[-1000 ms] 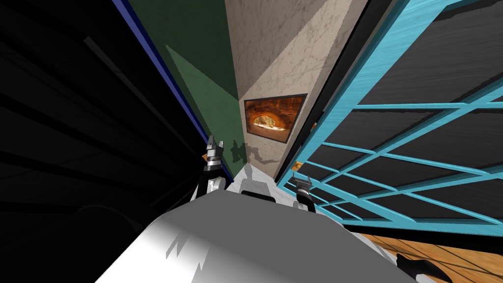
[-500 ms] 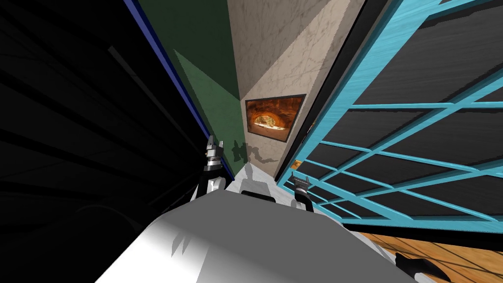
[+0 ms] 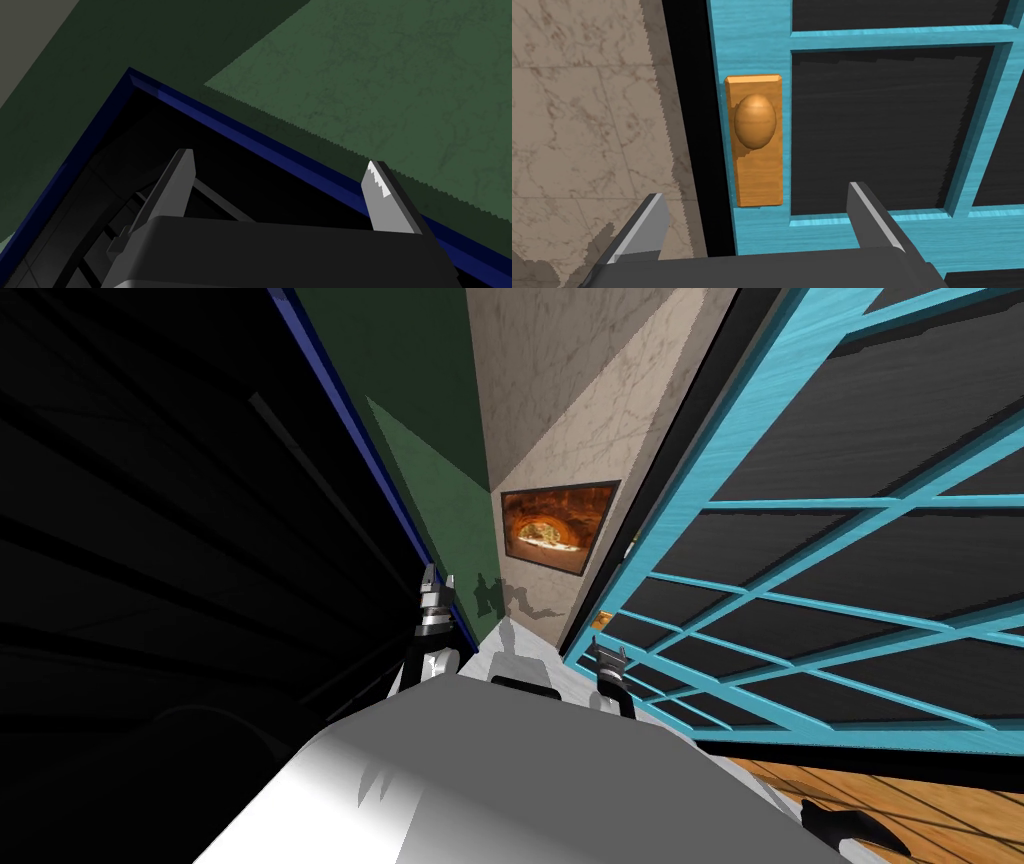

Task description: Pull the door open

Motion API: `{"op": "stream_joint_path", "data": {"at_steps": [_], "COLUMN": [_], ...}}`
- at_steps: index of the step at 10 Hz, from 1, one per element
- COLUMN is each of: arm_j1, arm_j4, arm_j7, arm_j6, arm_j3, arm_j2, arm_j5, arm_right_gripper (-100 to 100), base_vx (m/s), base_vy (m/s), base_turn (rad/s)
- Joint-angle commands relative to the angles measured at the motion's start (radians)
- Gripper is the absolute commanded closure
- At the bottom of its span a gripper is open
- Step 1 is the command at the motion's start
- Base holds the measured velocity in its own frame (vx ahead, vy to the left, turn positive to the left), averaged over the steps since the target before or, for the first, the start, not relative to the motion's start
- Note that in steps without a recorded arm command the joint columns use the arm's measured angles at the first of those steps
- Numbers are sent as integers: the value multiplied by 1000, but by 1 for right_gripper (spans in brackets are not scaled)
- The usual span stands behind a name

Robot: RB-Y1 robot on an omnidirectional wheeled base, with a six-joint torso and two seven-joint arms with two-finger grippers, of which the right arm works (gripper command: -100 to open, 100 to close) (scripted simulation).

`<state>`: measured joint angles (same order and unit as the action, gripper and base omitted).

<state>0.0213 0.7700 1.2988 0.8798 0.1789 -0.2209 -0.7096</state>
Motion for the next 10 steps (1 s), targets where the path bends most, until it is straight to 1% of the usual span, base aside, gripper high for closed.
{"op": "stream_joint_path", "data": {"at_steps": [1,4,5,6,7,9,10], "arm_j1": [-2,-4,-4,4,7,21,25], "arm_j4": [0,6,3,-3,-5,-16,-19], "arm_j7": [34,85,73,97,105,141,151], "arm_j6": [0,-3,-2,3,5,15,17], "arm_j3": [5,14,12,10,9,4,3], "arm_j2": [2,7,6,-12,-19,-52,-61], "arm_j5": [-11,-31,-26,-32,-33,-41,-43], "arm_right_gripper": [-100,-100,-100,-100,-100,-100,-100], "base_vx": [-26,-33,-15,107,187,196,169], "base_vy": [2,-2,-1,-3,-23,-12,-22], "base_turn": [11,17,2,95,66,86,52]}}
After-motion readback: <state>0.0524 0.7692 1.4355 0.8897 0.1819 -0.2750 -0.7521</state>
